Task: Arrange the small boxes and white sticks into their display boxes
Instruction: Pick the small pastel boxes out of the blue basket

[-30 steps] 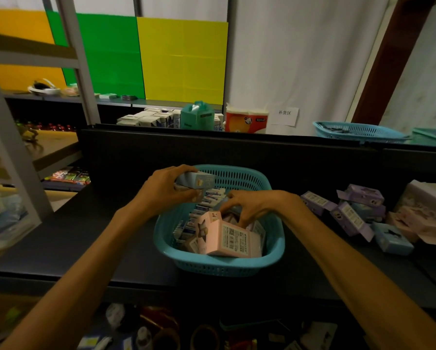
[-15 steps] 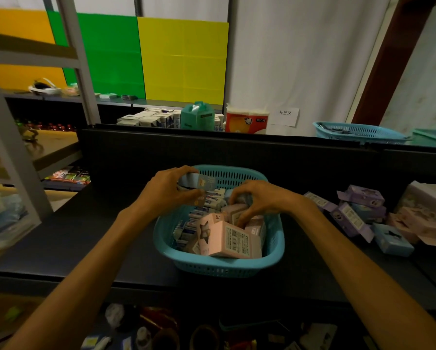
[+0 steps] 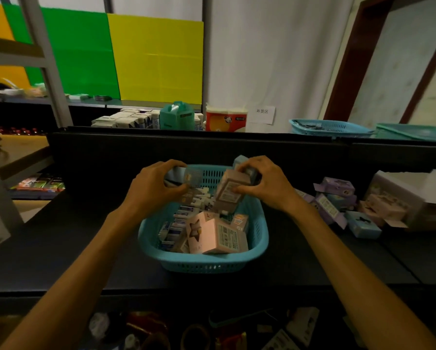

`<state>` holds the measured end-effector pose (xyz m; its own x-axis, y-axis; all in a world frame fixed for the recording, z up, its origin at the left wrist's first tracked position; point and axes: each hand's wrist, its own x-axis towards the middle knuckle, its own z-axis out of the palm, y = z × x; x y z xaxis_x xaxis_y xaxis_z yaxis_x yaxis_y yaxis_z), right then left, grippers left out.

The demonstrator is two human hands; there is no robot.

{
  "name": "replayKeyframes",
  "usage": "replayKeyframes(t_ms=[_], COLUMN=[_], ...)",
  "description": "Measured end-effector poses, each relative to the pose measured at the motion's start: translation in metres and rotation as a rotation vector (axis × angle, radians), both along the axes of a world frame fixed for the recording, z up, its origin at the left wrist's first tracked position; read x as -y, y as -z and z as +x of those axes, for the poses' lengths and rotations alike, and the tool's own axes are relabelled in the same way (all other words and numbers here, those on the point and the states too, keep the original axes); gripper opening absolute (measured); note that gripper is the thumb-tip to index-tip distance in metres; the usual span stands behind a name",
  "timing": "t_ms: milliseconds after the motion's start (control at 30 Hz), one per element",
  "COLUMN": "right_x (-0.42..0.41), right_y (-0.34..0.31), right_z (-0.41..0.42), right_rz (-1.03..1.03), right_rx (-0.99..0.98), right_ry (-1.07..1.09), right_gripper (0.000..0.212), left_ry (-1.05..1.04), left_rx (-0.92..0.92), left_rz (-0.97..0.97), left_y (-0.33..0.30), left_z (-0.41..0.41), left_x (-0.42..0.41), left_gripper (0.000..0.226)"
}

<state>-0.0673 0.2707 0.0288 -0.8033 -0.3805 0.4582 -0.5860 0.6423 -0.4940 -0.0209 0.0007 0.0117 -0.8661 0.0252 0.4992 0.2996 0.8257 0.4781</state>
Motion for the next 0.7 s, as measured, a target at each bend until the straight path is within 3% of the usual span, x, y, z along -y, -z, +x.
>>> replayKeyframes(t_ms=[233, 433, 700], right_x=[-0.055, -0.128, -0.232], right_y=[-0.011, -0.009, 0.006], right_z=[0.021, 0.032, 0.016], right_rz=[-0.153, -0.166, -0.145], right_rx=[-0.185, -0.177, -0.144], right_ry=[0.171, 0.277, 0.36], right_gripper=[0.044, 0.044, 0.04], left_ry=[0.106, 0.195, 0.236], left_rx=[-0.14, -0.223, -0.142], left_rz=[0.037, -0.023, -0.107], left_y=[-0.03, -0.054, -0.048], left_z=[0.005, 0.006, -0.013], left_x=[-0.045, -0.11, -0.218], left_gripper=[0.05, 0.054, 0.05])
